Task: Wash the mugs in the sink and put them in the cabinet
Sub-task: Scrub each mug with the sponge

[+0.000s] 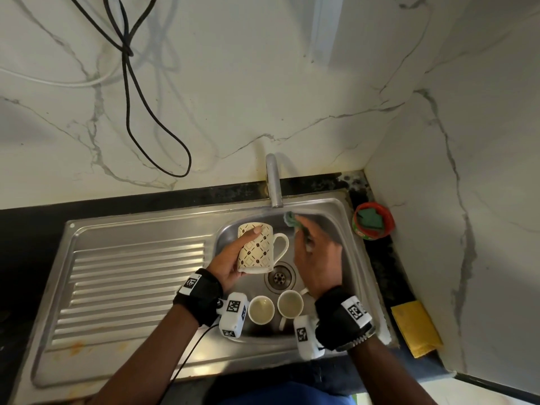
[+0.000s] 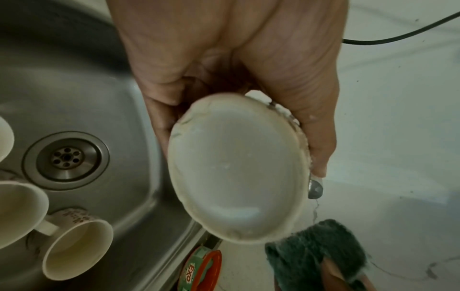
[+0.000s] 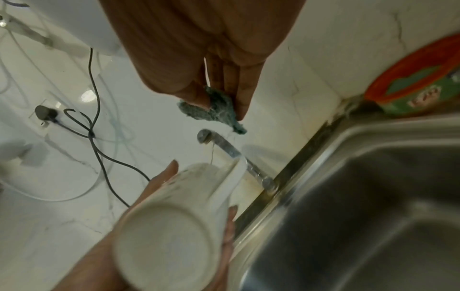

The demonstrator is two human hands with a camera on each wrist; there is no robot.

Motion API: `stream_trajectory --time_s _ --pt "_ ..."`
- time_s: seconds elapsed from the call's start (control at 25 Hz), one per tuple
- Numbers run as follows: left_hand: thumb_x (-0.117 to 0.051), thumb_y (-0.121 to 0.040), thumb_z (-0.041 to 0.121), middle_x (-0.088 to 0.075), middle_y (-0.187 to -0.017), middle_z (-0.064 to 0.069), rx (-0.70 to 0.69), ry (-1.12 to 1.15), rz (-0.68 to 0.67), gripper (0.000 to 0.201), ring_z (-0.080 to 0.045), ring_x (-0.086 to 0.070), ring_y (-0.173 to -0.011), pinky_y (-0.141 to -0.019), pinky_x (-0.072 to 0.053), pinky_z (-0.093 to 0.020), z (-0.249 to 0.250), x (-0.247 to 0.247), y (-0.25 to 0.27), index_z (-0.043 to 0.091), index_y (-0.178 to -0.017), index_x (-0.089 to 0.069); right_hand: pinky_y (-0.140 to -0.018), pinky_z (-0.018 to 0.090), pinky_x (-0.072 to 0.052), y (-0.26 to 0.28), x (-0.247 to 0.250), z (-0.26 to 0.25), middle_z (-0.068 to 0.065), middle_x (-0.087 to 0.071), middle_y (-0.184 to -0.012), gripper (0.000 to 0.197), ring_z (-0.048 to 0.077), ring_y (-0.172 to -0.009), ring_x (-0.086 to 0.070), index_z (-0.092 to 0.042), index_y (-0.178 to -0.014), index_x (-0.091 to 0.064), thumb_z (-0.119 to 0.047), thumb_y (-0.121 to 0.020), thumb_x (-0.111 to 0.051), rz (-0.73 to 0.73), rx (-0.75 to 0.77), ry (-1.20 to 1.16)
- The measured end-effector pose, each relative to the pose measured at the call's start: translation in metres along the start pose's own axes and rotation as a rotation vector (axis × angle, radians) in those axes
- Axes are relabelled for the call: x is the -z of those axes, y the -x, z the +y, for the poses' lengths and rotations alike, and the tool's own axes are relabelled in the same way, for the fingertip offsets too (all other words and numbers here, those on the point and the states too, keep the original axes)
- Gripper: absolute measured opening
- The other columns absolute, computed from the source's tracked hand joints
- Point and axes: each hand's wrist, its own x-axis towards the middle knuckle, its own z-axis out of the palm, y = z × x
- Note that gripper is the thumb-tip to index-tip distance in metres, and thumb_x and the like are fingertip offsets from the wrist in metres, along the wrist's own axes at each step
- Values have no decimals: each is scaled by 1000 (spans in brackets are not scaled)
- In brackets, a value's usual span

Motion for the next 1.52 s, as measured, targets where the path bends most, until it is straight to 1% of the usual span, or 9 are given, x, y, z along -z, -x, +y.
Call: stream_trajectory --time_s 0.12,0.24,0.44,0.6,0.72,0.92,1.08,1.24,1.52 --pt "-79 -77 45 -72 -123 -20 -4 32 -21 61 -32 -67 -109 -88 -56 -45 4 -5 3 15 -129 -68 -87 29 -62 -9 3 10 -7 -76 -118 28 3 -100 -72 -20 -123 -73 -10 -100 -62 -139 31 0" --pt "-73 -89 44 -69 -123 -20 5 112 -45 54 -32 -67 -106 -92 -54 -45 5 -9 3 14 -133 -67 -87 37 -62 -8 -5 8 -10 -78 -111 26 6 -96 -73 -23 -115 -76 -23 -94 -61 -304 -111 -131" --pt "-67 -95 47 -67 -125 -20 -39 227 -43 54 -31 -69 -103 -92 -54 -46 4 -4 -3 13 -137 -64 -84 23 -62 0 -5 -4 -6 -75 -115 21 3 -96 -72 -19 -114 -78 -21 -94 -72 -258 -106 -111" --pt "-66 -97 44 -71 -123 -22 -178 165 69 45 -34 -70 -108 -94 -55 -49 -10 -15 -4 13 -129 -69 -83 11 -56 23 -17 -13 0 -70 -119 25 10 -94 -73 -20 -121 -76 -20 -97 -68 -281 -168 3" --pt "-74 -91 44 -71 -124 -22 -255 98 111 52 -39 -69 -116 -97 -55 -53 -14 -13 -6 13 -133 -66 -88 24 -59 23 -17 -15 2 -67 -123 29 16 -98 -71 -20 -123 -75 -15 -96 -64 -325 -178 41" --pt "-69 -89 49 -70 -128 -20 -125 34 6 59 -36 -66 -120 -103 -51 -51 -10 -10 -4 17 -138 -62 -84 39 -60 -16 -5 -11 -1 -61 -130 36 21 -98 -69 -13 -109 -77 -12 -89 -46 -419 3 251" --pt "-73 -88 52 -69 -129 -21 -199 22 43 61 -38 -64 -123 -107 -50 -55 1 -10 -11 16 -136 -64 -81 44 -61 -13 -3 -4 0 -60 -135 50 27 -97 -70 -19 -127 -70 -13 -83 -46 -490 113 369" --pt "-83 -76 59 -71 -126 -20 -282 63 164 73 -39 -68 -119 -106 -50 -61 -8 -10 -25 16 -132 -67 -92 26 -55 -1 -13 -14 4 -74 -119 50 18 -104 -69 -21 -130 -72 -2 -86 -59 -407 -100 129" --pt "-84 -74 60 -73 -122 -17 -203 -24 125 73 -37 -69 -117 -103 -53 -59 -12 -1 -17 19 -132 -66 -90 25 -54 -2 -17 -5 4 -72 -123 45 20 -108 -68 -20 -131 -71 -9 -89 -60 -395 -125 159"
